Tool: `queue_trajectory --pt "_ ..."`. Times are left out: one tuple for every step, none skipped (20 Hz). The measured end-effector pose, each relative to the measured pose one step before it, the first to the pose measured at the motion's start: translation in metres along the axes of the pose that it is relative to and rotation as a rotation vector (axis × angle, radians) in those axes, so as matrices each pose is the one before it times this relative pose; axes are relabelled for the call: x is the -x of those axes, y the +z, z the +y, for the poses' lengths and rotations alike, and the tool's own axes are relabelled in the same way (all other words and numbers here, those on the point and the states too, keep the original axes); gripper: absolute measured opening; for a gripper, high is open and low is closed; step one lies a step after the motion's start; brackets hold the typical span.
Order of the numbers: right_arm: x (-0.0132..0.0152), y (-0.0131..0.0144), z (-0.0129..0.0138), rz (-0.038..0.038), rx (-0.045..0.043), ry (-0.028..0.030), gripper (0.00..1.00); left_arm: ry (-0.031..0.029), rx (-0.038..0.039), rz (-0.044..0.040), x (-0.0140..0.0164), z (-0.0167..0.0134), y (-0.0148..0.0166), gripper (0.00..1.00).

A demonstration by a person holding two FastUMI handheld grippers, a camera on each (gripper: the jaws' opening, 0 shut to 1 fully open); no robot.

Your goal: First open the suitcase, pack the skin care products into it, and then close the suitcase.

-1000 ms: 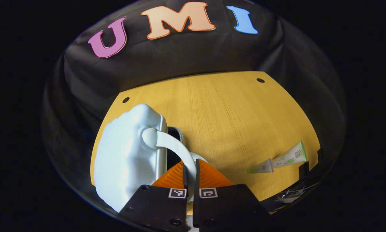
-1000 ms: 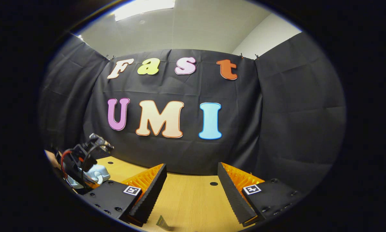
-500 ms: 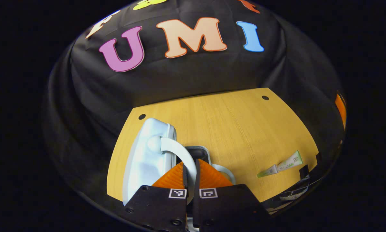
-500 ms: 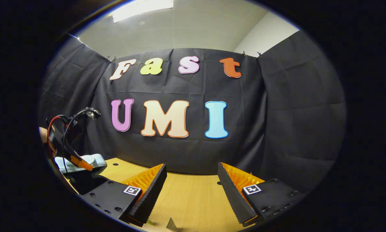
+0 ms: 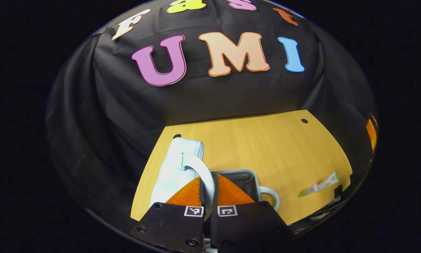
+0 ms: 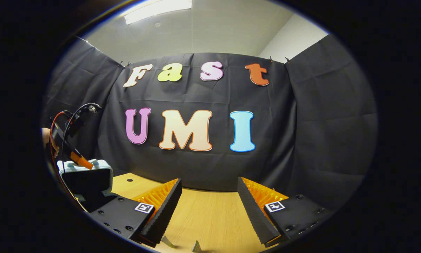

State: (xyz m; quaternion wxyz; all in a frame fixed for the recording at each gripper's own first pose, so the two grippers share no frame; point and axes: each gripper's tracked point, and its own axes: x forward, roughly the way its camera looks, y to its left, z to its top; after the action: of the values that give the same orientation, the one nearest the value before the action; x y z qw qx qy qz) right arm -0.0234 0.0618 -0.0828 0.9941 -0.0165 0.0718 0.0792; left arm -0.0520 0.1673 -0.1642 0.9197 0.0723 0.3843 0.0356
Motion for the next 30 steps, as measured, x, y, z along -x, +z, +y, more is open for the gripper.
queue_trajectory --pt "0.00011 -0.00174 0.00366 0.00265 -0.00104 -0.00162 0.99 0.00626 0.00230 -0.00850 0.00037 0.00775 0.00105 0.00" --pt "-0.00029 -0.00057 0.00387 0.00293 -0.00243 -0.00068 0.99 0.01472 -0.00513 -0.01246 -0.00094 0.00928 0.00034 0.00" --pt "-0.00116 -0.00050 0.00441 0.00267 -0.00318 -0.00002 0.99 0.01845 -0.01080 -0.00879 -0.00055 0.01063 0.00137 0.00" --pt "-0.00024 -0.00031 0.00464 0.00029 -0.00220 -0.00115 0.99 0.01920 -0.01362 -0.00506 0.00057 0.01113 -0.00134 0.00" --pt "0.00027 -0.00012 0.00527 -0.00084 -0.00074 -0.00017 0.99 0.02192 -0.00986 -0.00853 -0.00057 0.01159 0.00066 0.00" --pt "-0.00077 0.00111 0.00574 -0.00086 0.00060 0.00084 0.99 0.01828 -0.00721 -0.00482 -0.00120 0.01164 -0.00077 0.00" --pt "-0.00045 -0.00063 0.00576 -0.00204 0.00050 -0.00008 0.99 0.01946 0.00082 -0.00614 -0.00094 0.01177 -0.00031 0.00" --pt "0.00031 0.00151 0.00605 -0.00622 -0.00171 -0.00122 0.99 0.01670 0.00625 -0.01044 -0.00057 0.01262 0.00011 0.00" --pt "-0.00018 0.00026 0.00557 -0.00251 -0.00224 -0.00318 0.99 0.01163 0.00947 -0.00732 -0.00139 0.01076 -0.00001 0.00" --pt "-0.00090 -0.00054 0.00602 -0.00197 -0.00369 -0.00265 0.99 0.00745 0.00912 -0.00806 -0.00188 0.00908 -0.00190 0.00" --pt "-0.00110 -0.00009 0.00750 -0.00156 -0.00337 -0.00199 0.99 0.00251 0.00561 -0.00518 -0.00137 0.00861 -0.00111 0.00" --pt "-0.00111 -0.00016 0.00739 -0.00070 -0.00176 -0.00036 0.99 -0.00146 -0.00114 -0.00368 -0.00125 0.00713 -0.00137 0.00" --pt "-0.00036 0.00033 0.00766 -0.00034 0.00167 -0.00049 0.99 -0.00268 -0.00600 -0.00501 -0.00304 0.00763 -0.00176 0.00" --pt "-0.00126 0.00079 0.00723 -0.00294 0.00287 0.00018 0.98 0.00402 -0.00126 -0.00243 -0.00382 0.00907 -0.00122 0.00" --pt "0.00089 0.00162 0.00757 -0.00731 0.00047 -0.00056 0.99 0.00207 0.00298 0.00301 -0.00345 0.00940 -0.00328 0.00" --pt "-0.00029 0.00258 0.00618 -0.00794 -0.00339 -0.00215 0.99 0.00357 0.00146 0.00209 -0.00184 0.01082 -0.00295 0.00" --pt "-0.00048 0.00203 0.00693 -0.00715 -0.00436 -0.00138 0.99 0.01320 0.00530 0.00141 -0.00310 0.01174 -0.00216 0.00" --pt "-0.00064 0.00004 0.00720 -0.00141 -0.00285 -0.00132 0.99 0.01371 0.00834 0.00318 -0.00524 0.01265 -0.00422 0.00" --pt "-0.00073 -0.00221 0.00674 0.00215 -0.00086 0.00121 0.98 0.01423 0.01211 0.00286 -0.00445 0.01291 -0.00398 0.00" --pt "-0.00143 -0.00177 0.00668 0.00538 0.00162 0.00318 0.98 0.01449 0.00942 -0.01373 -0.00406 0.01291 -0.00088 0.00" --pt "-0.00077 -0.00164 0.00642 0.00474 0.00419 0.00373 0.98 0.00166 0.01175 0.00639 -0.00420 0.00814 -0.00300 0.00" --pt "-0.00077 -0.00067 0.00598 0.00495 0.00536 0.00411 0.98 -0.01020 0.02200 -0.00331 -0.00310 0.00517 -0.00527 0.00" --pt "-0.00021 -0.00074 0.00637 0.00470 0.00362 0.00499 0.98 -0.00752 0.01166 0.00581 -0.00353 0.00408 -0.00404 0.00" --pt "-0.00048 0.00017 0.00480 0.00465 0.00196 0.00431 0.98 0.00341 0.00412 0.00240 -0.00517 0.00824 -0.00520 0.00" --pt "-0.00019 -0.00077 0.00428 0.00179 0.00220 0.00293 0.98 0.00604 0.00667 0.01366 -0.00448 0.00774 -0.00644 0.00" --pt "-0.00047 0.00084 0.00436 -0.00005 0.00315 0.00211 0.98 0.00052 0.01635 0.00903 -0.00373 0.00782 -0.00552 0.00" --pt "-0.00055 -0.00080 0.00394 0.00319 0.00487 0.00287 0.98 0.00146 0.01828 0.01391 -0.00508 0.00502 -0.00569 0.00" --pt "-0.00064 -0.00101 0.00266 0.00338 0.00594 0.00099 0.98 0.00341 0.01713 0.00862 -0.00447 0.00568 -0.00504 0.00" --pt "-0.00042 -0.00009 0.00256 0.00222 0.00453 0.00003 0.98 0.00225 0.00912 0.01111 -0.00502 0.00522 -0.00374 0.00" --pt "-0.00002 -0.00116 0.00245 0.00499 0.00361 -0.00003 0.98 0.00277 0.00537 0.00572 -0.00558 0.00465 -0.00519 0.00"
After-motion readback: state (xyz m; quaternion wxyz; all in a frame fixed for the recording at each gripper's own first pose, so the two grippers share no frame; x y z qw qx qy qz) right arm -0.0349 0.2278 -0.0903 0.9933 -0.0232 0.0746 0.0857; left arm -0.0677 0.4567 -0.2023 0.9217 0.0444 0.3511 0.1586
